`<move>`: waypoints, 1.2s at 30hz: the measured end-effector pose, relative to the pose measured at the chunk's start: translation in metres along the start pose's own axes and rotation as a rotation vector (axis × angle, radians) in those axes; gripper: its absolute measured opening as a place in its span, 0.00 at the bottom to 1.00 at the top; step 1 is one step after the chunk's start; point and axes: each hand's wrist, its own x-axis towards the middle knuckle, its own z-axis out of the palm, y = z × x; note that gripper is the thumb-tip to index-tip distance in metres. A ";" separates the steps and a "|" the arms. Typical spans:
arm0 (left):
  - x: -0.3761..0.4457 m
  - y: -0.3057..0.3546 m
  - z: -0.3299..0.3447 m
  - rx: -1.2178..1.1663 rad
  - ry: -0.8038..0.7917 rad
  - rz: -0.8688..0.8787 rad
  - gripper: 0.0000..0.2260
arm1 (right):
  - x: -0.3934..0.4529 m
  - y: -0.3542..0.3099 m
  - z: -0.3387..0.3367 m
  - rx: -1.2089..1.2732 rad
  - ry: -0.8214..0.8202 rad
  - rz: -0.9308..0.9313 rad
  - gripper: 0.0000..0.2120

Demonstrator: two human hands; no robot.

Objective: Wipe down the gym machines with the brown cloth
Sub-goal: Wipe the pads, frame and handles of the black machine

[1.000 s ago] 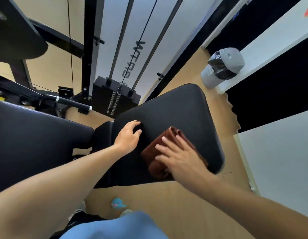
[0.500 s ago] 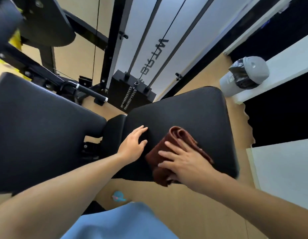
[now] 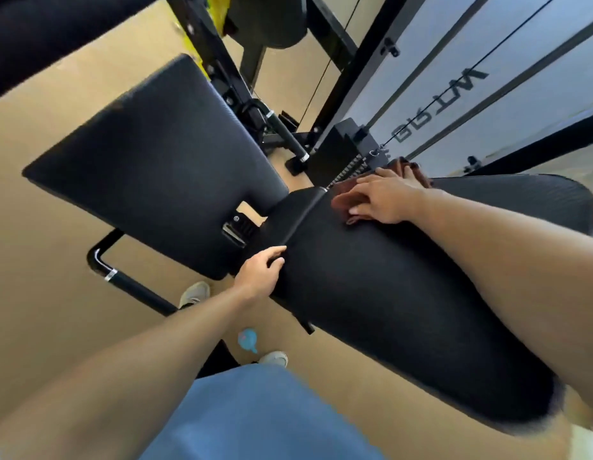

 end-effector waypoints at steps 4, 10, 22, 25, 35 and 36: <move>-0.004 -0.020 0.009 -0.102 0.215 -0.121 0.15 | 0.020 -0.066 0.028 -0.035 -0.086 -0.246 0.29; 0.031 -0.061 -0.005 -0.134 0.205 -0.231 0.15 | 0.052 -0.138 0.061 0.017 -0.246 -0.585 0.22; 0.115 -0.076 -0.047 -0.063 0.047 -0.243 0.13 | 0.115 -0.103 0.053 -0.040 -0.051 -0.245 0.25; 0.131 -0.069 -0.057 -0.028 0.018 -0.231 0.15 | 0.078 -0.163 0.072 0.079 -0.201 -0.543 0.24; 0.168 -0.094 -0.072 -0.038 -0.056 -0.236 0.16 | 0.217 -0.100 0.066 -0.034 -0.109 -0.100 0.24; 0.167 -0.098 -0.070 -0.036 -0.075 -0.245 0.16 | 0.228 -0.095 0.065 -0.044 -0.139 -0.067 0.24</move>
